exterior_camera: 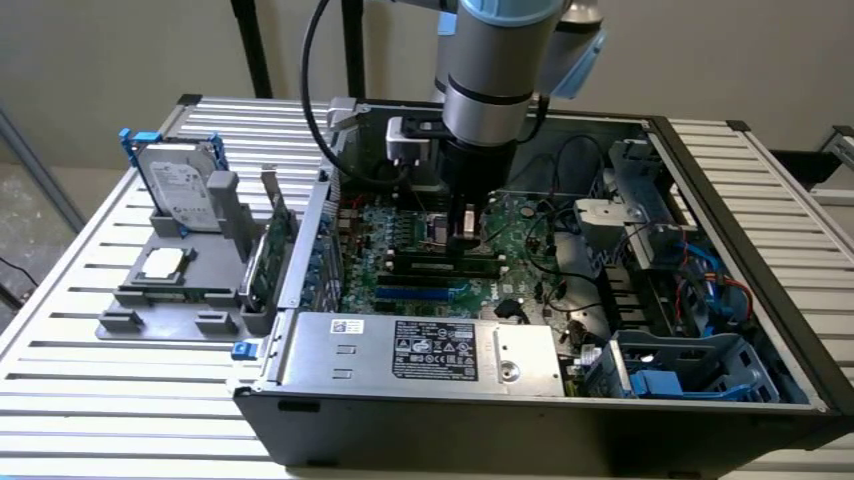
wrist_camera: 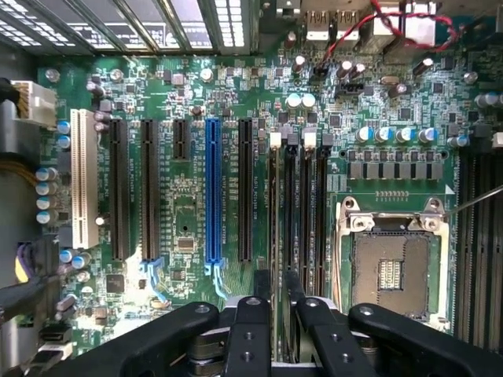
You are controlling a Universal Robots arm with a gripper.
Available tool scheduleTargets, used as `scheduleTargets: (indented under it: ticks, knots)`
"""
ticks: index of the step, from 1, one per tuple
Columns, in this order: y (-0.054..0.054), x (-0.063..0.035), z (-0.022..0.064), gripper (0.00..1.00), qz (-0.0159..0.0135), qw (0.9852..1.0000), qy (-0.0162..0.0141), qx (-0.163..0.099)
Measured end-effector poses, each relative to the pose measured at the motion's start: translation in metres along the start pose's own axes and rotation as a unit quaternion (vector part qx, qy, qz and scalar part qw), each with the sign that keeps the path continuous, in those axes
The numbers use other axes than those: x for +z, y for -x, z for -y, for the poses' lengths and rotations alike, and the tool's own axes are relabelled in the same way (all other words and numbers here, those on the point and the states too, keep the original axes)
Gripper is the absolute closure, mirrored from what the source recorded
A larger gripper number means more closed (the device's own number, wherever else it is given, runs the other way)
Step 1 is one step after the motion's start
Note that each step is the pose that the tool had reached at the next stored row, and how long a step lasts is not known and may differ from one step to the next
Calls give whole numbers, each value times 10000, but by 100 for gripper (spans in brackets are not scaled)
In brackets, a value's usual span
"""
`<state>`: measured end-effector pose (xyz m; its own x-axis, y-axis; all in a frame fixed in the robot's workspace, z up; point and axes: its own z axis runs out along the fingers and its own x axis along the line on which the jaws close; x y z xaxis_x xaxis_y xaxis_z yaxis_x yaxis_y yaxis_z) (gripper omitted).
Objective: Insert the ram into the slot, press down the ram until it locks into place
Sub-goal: 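Insert the ram into the slot, then press down the ram until it locks into place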
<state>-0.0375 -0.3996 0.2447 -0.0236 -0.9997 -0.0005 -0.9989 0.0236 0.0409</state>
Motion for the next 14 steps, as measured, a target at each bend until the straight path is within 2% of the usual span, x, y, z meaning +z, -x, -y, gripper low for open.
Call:
scheduleTargets:
  ticks: [3,4,6,14]
  knots:
    - [0,-14,-7,81,1,10000,0,-1]
    - [0,-14,-7,87,1,10000,0,-1]
    - [0,-14,-7,89,0,10000,0,-1]
    - [0,-14,-8,89,0,10000,0,-1]
